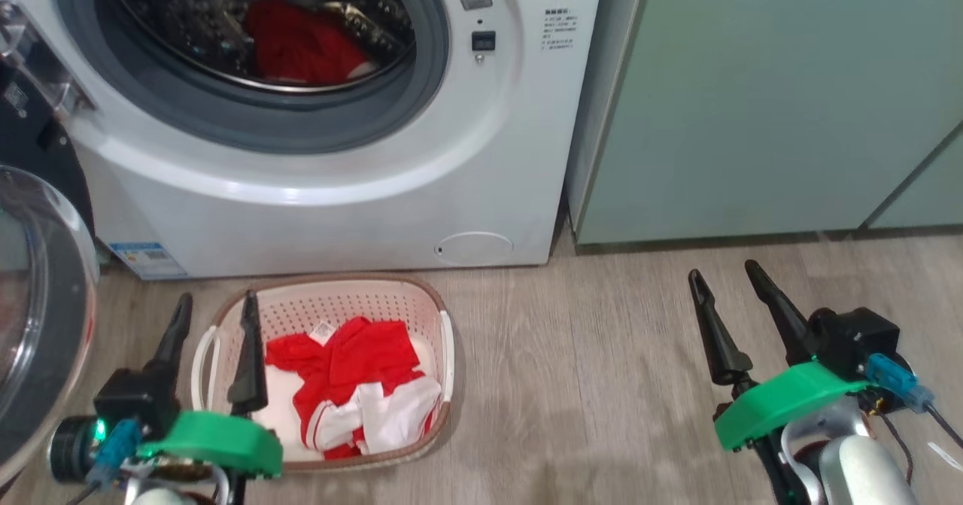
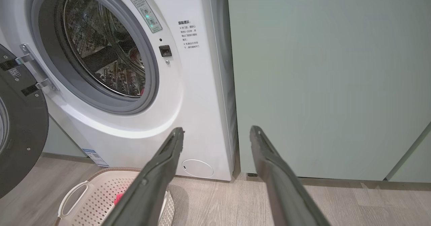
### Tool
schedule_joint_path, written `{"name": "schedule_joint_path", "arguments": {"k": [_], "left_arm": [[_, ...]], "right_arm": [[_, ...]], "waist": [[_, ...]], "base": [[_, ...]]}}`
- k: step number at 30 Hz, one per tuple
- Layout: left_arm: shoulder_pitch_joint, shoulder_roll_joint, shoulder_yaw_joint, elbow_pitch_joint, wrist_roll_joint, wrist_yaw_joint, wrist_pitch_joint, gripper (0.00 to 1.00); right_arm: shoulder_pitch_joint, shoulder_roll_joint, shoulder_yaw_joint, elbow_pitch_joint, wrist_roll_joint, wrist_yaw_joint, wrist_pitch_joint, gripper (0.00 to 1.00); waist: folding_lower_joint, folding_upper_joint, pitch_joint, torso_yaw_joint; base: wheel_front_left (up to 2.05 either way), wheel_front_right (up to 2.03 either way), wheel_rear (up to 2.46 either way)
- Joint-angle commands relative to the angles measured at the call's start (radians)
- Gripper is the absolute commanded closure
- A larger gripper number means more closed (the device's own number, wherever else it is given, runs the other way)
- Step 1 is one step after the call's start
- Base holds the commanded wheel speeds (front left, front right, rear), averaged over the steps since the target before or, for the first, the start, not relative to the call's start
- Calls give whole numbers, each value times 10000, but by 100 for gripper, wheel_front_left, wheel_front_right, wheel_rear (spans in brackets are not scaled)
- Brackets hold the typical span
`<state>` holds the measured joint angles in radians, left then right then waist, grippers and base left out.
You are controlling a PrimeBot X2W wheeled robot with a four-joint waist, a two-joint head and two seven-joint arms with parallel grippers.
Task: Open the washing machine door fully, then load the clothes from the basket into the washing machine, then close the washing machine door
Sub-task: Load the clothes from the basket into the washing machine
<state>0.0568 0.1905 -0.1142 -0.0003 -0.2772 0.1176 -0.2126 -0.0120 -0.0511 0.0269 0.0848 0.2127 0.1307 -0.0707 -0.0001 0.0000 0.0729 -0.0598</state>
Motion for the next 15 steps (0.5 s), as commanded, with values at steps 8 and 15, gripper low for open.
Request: {"name": "schedule_joint_path", "arguments": {"k": [8, 15], "left_arm": [[-1650, 111, -104, 610, -8, -223, 365, 0], [-3183, 37, -263, 3000, -441, -820, 619, 0]], "right_arm": [[-900, 9, 380, -625, 95, 0, -172, 0], [-1720, 9, 717, -860, 79, 0, -315, 0]], "waist": [[1, 0, 1485, -39], [1, 0, 3338, -392]], "base": [[0, 0, 0], [0, 0, 0]]}}
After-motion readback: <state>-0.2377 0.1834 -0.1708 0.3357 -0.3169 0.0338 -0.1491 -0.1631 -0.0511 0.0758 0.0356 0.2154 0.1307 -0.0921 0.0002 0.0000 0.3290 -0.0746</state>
